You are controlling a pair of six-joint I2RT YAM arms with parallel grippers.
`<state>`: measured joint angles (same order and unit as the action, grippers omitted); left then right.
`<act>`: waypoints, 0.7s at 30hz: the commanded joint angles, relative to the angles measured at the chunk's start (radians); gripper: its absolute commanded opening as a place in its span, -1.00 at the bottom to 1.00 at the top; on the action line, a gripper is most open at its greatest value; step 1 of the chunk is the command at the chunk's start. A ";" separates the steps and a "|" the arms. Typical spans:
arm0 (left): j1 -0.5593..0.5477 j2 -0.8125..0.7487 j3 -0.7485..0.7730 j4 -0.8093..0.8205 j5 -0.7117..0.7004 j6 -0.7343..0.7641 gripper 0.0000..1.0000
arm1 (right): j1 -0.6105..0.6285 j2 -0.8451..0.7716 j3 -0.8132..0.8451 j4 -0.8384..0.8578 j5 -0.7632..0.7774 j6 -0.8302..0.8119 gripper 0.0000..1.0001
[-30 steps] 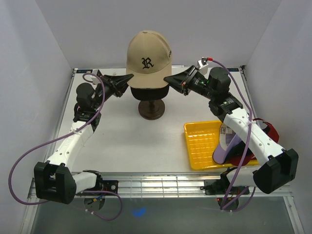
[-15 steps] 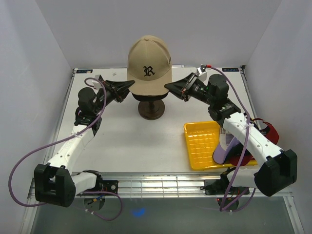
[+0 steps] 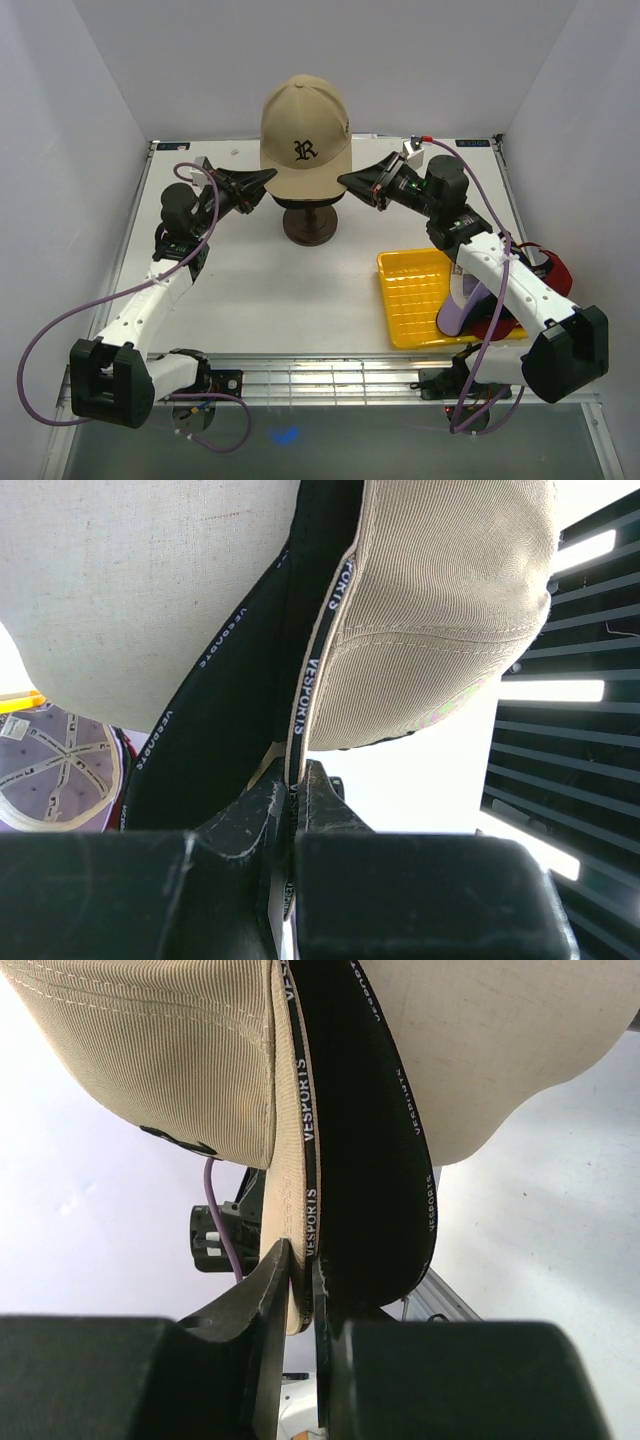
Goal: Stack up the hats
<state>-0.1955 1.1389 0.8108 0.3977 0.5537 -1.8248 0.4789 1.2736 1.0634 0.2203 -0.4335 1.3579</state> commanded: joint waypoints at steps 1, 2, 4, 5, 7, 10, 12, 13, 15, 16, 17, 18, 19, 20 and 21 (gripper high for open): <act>-0.002 -0.039 -0.009 -0.023 0.057 0.007 -1.00 | -0.025 0.007 -0.016 -0.068 0.045 -0.054 -0.83; -0.001 -0.039 -0.007 -0.022 0.060 0.007 -1.00 | -0.025 0.007 -0.010 -0.073 0.045 -0.057 -0.82; -0.001 -0.042 -0.006 -0.023 0.063 0.009 -0.95 | -0.025 0.007 0.006 -0.088 0.049 -0.065 -0.80; -0.001 -0.044 -0.005 -0.023 0.063 0.009 -0.82 | -0.025 0.006 0.010 -0.093 0.053 -0.071 -0.72; 0.002 -0.050 -0.002 -0.026 0.064 0.012 -0.69 | -0.026 0.006 0.024 -0.111 0.055 -0.078 -0.68; 0.004 -0.056 -0.001 -0.034 0.069 0.015 -0.48 | -0.026 0.006 0.032 -0.121 0.058 -0.085 -0.61; 0.005 -0.061 -0.002 -0.040 0.071 0.018 -0.36 | -0.026 0.004 0.032 -0.122 0.058 -0.085 -0.53; 0.008 -0.065 -0.002 -0.042 0.072 0.018 -0.32 | -0.028 0.003 0.032 -0.125 0.058 -0.085 -0.49; 0.010 -0.068 -0.001 -0.046 0.072 0.018 -0.22 | -0.028 0.000 0.030 -0.128 0.061 -0.086 -0.43; 0.010 -0.073 0.001 -0.048 0.072 0.021 -0.20 | -0.028 -0.003 0.033 -0.131 0.062 -0.088 -0.36; 0.010 -0.074 0.001 -0.051 0.072 0.022 -0.17 | -0.028 -0.005 0.036 -0.136 0.064 -0.089 -0.33; 0.011 -0.077 0.001 -0.051 0.071 0.022 -0.14 | -0.028 -0.006 0.040 -0.139 0.064 -0.091 -0.31; 0.014 -0.079 0.002 -0.051 0.071 0.025 -0.10 | -0.028 -0.008 0.043 -0.144 0.067 -0.097 -0.30; 0.014 -0.082 0.007 -0.054 0.072 0.027 -0.09 | -0.028 -0.013 0.049 -0.154 0.070 -0.100 -0.26; 0.016 -0.084 0.010 -0.056 0.071 0.027 -0.07 | -0.028 -0.013 0.053 -0.157 0.072 -0.103 -0.25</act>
<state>-0.1883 1.1042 0.8093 0.3397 0.6060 -1.8091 0.4568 1.2736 1.0752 0.0998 -0.3908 1.2945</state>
